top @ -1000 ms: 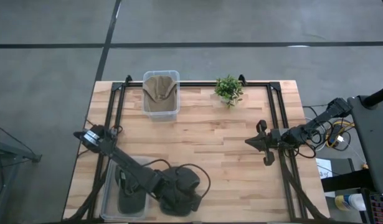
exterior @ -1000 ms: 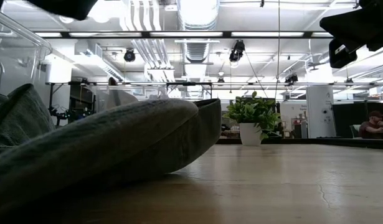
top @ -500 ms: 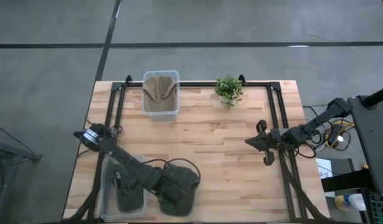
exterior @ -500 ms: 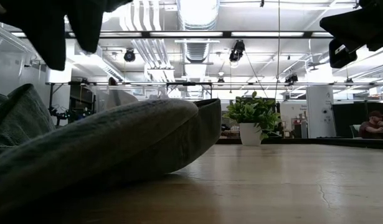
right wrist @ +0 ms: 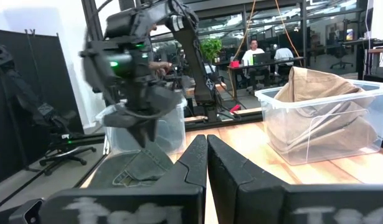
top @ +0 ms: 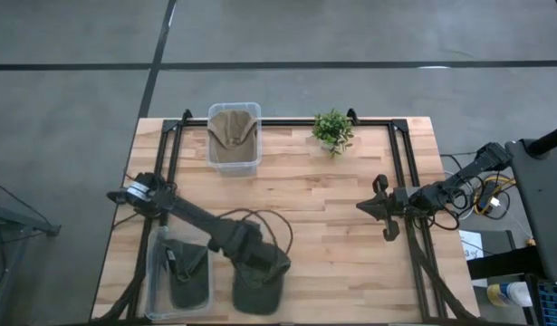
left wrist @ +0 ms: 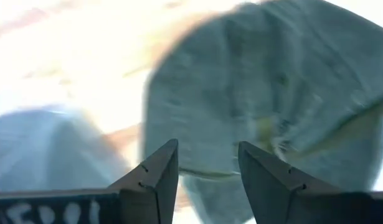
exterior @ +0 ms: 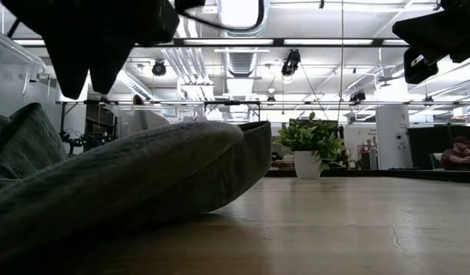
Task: Pick & Place hat
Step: Put the black cap into the bottom transparent bin
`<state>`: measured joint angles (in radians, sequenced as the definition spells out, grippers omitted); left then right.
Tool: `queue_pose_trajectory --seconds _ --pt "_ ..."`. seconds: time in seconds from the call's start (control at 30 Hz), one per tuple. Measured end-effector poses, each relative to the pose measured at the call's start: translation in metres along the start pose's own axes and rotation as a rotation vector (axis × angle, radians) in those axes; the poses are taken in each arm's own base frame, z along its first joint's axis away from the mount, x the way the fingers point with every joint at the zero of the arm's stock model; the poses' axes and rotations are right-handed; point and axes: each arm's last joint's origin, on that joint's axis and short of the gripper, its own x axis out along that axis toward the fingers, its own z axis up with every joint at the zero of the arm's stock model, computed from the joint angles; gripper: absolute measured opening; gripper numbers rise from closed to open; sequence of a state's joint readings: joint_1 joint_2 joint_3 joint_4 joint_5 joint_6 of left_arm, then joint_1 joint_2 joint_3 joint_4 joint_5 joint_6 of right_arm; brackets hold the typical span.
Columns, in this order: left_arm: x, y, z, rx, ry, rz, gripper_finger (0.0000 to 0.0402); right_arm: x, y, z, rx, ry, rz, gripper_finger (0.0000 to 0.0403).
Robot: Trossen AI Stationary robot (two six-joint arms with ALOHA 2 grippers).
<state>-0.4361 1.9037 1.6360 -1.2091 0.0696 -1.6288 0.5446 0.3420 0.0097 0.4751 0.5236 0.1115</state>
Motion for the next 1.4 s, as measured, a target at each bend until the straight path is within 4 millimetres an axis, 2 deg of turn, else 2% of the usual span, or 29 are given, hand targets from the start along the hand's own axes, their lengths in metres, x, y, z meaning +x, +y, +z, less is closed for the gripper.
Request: queue_pose_trajectory --seconds 0.2,0.47,0.73,1.07,1.4 --pt "-0.003 0.013 0.026 -0.016 0.062 0.129 0.0158 0.0 0.0 0.0 0.0 0.0 0.0 0.0008" --pt "-0.003 0.015 0.039 -0.062 0.164 0.137 0.0158 0.0 0.0 0.0 0.0 0.0 0.0 0.0008" --pt "0.009 0.018 0.038 -0.096 0.173 0.154 0.0158 0.0 0.0 0.0 0.0 0.0 0.0 0.0008" --pt "0.028 0.014 0.034 -0.109 0.243 0.085 0.0158 0.0 0.0 0.0 0.0 0.0 0.0 0.0008" --pt "0.033 0.017 0.027 -0.136 0.371 0.111 0.0158 0.0 0.0 0.0 0.0 0.0 0.0 0.0008"
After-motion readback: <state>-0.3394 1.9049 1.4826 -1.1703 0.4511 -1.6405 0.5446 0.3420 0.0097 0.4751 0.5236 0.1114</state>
